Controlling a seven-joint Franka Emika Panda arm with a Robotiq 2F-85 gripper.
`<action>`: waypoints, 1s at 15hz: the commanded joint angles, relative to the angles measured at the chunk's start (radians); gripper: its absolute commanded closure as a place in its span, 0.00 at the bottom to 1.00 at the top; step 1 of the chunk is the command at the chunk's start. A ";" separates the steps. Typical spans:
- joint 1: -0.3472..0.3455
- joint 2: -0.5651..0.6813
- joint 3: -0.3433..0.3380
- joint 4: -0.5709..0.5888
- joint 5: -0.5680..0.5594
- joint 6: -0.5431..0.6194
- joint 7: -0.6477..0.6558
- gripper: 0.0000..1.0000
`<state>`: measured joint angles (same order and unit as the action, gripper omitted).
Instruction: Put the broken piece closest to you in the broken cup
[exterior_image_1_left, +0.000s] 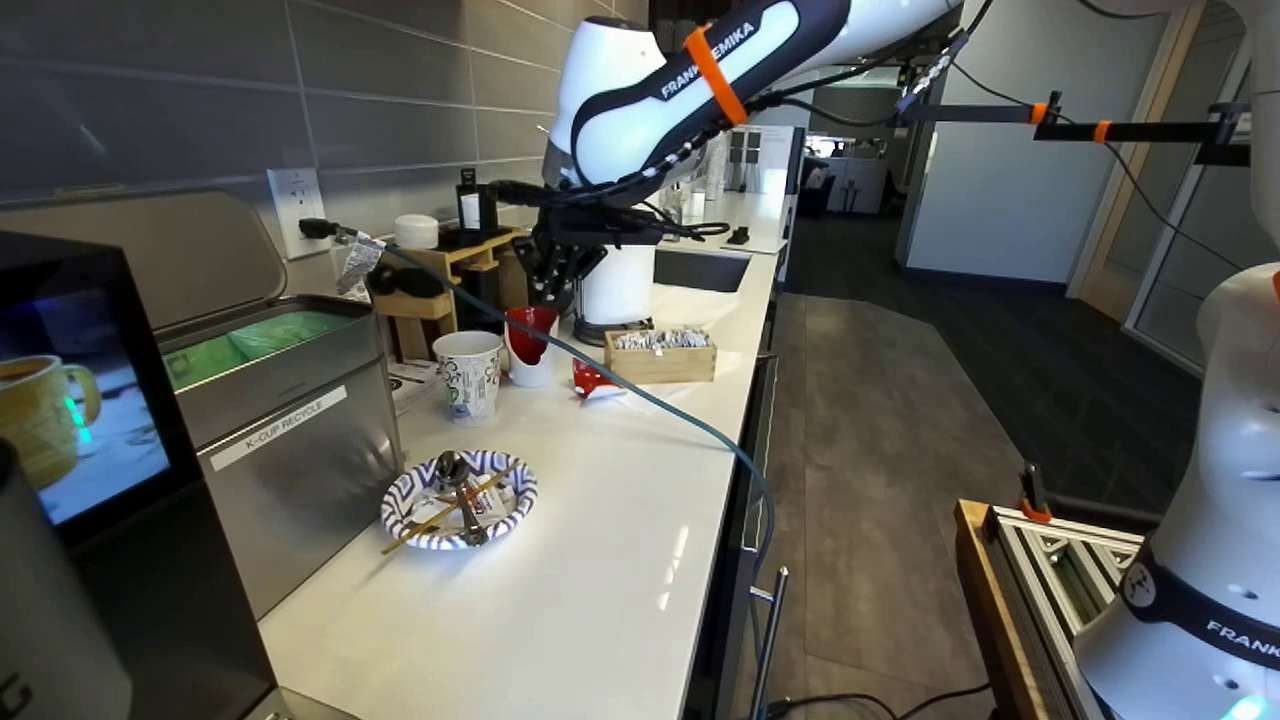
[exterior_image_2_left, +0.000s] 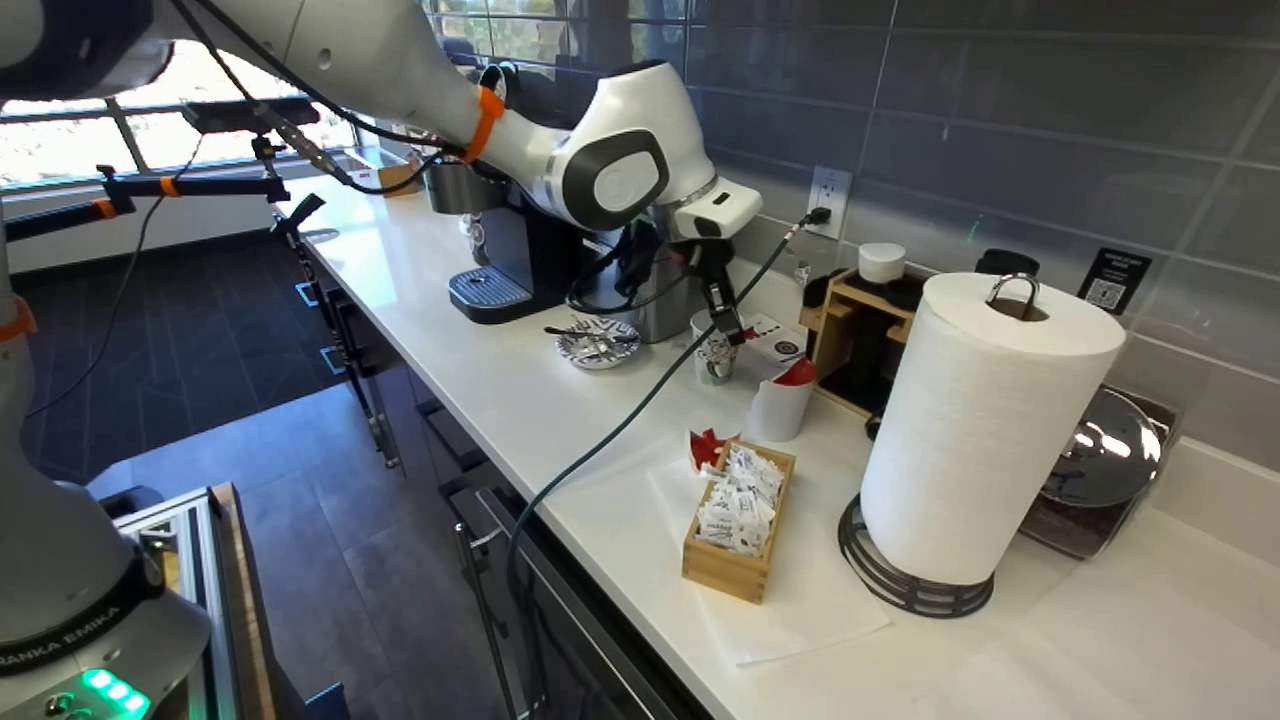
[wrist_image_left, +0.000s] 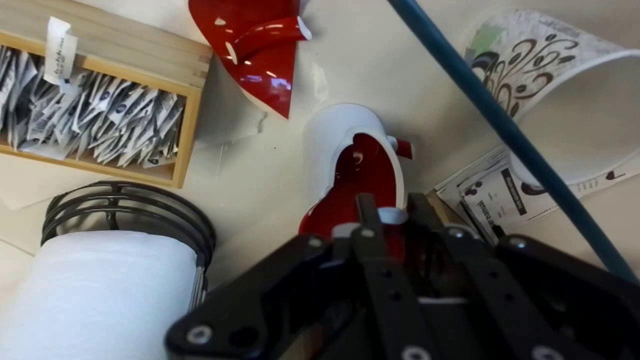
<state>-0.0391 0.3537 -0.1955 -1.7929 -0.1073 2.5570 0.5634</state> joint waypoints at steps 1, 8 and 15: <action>0.032 0.109 -0.039 0.123 -0.017 -0.034 0.088 0.95; 0.056 0.239 -0.082 0.271 -0.014 -0.098 0.187 0.95; 0.050 0.324 -0.091 0.388 -0.007 -0.178 0.254 0.95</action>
<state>0.0051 0.6291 -0.2767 -1.4787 -0.1073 2.4295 0.7701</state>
